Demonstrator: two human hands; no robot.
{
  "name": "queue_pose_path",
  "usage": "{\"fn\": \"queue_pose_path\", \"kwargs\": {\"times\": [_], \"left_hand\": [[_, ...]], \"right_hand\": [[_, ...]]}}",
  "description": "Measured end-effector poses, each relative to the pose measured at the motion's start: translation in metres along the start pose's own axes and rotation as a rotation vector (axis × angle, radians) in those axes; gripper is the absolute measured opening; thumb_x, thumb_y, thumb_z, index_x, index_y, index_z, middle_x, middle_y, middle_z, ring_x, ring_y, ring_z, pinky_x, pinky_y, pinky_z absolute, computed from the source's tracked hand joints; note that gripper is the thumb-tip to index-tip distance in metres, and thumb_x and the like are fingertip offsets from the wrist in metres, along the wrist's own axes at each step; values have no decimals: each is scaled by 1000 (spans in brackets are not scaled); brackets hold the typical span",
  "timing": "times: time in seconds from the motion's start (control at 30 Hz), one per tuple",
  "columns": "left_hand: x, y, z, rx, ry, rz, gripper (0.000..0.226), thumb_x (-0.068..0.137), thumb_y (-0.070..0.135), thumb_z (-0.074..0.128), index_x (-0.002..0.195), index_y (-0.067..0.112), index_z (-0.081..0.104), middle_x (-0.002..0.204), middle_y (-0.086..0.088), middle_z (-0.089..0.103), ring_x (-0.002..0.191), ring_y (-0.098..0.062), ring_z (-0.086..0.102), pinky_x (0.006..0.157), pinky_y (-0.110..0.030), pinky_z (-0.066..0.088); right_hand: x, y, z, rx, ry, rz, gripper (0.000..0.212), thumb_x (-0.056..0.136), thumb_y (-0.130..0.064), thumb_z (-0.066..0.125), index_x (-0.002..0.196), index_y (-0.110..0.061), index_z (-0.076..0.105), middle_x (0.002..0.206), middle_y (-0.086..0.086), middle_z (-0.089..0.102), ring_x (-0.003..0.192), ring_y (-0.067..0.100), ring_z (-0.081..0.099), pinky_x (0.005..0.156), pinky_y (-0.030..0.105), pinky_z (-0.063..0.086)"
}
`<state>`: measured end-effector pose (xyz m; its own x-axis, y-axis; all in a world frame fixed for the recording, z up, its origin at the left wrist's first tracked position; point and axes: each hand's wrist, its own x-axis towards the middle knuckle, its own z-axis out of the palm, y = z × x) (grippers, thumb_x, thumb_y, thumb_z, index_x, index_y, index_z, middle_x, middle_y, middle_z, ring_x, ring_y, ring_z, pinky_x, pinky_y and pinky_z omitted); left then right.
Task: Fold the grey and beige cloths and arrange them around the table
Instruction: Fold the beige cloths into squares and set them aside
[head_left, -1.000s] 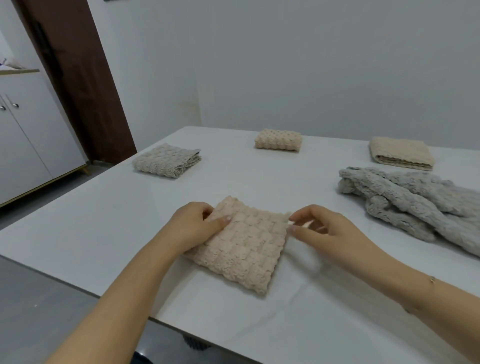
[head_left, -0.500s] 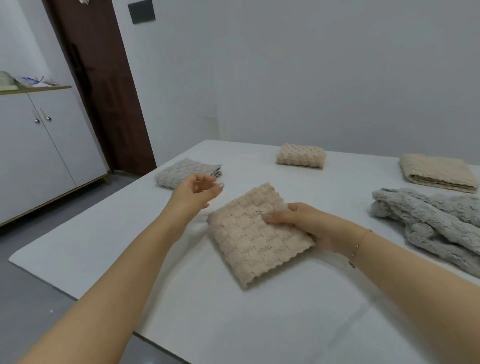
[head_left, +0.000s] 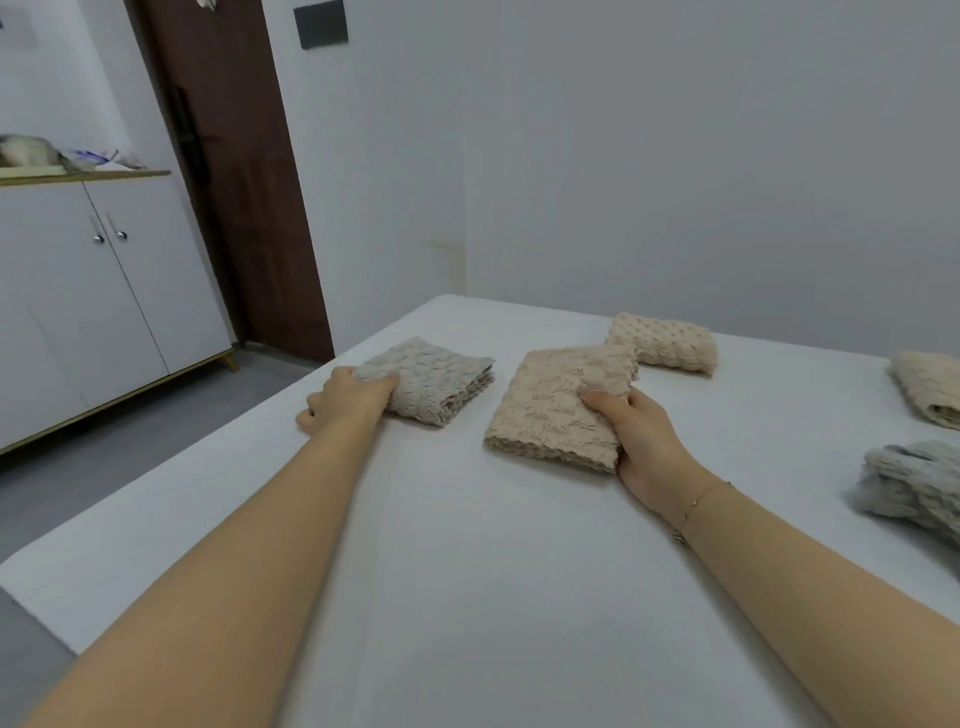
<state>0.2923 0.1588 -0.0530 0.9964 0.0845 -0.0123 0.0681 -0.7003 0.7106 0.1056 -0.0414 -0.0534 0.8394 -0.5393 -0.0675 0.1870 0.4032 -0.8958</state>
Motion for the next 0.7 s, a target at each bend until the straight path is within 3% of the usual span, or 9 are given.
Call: {"fn": "queue_pose_path", "kwargs": {"times": [0.13,0.2,0.33,0.4,0.5,0.6,0.7], "left_hand": [[-2,-13,-4,74,-96,177,57,82,52,58,132,26,47,134,-5,54,127,-28,43,103,-38,26],[-20,-24,-12,82,-155,243,63,75,58,58,127,23,52,130,-3,58,121,-26,49,103,-37,32],[-66,-51,-35,-115,-354,292,71,50,67,63,109,27,62,110,8,67,103,-17,62,95,-37,48],[-80,-66,-47,-234,-484,303,65,49,59,75,107,32,65,107,12,70,101,-13,65,89,-35,52],[-101,-76,-64,-370,-685,301,55,58,34,88,109,31,65,106,13,72,98,-7,67,75,-20,52],[-114,-76,-74,-502,-712,312,57,66,35,84,115,27,58,111,11,69,100,-4,66,82,-21,52],[-118,-75,-79,-698,-615,200,39,69,35,73,91,14,48,88,-5,68,78,-11,68,65,-21,53]], "right_hand": [[14,-3,-2,55,-18,68,35,86,-7,63,120,-1,57,106,15,71,93,26,71,73,33,59],[20,-9,-3,73,-48,142,40,88,-12,62,126,-3,54,114,15,69,101,28,68,77,34,58],[30,-23,17,80,-118,215,34,92,-17,58,122,-1,55,107,15,70,80,22,73,58,28,58],[36,-25,40,80,-151,233,28,93,-17,56,117,-1,55,94,13,72,68,20,72,52,27,57],[44,-18,83,35,-202,280,20,94,-17,56,109,-3,55,94,15,69,63,21,72,52,30,58],[55,-3,124,14,-274,351,18,96,-15,52,108,-1,55,95,18,67,69,26,72,59,38,60],[70,12,152,29,-319,406,26,100,-14,43,119,2,46,101,21,63,83,30,66,60,38,58]]}}
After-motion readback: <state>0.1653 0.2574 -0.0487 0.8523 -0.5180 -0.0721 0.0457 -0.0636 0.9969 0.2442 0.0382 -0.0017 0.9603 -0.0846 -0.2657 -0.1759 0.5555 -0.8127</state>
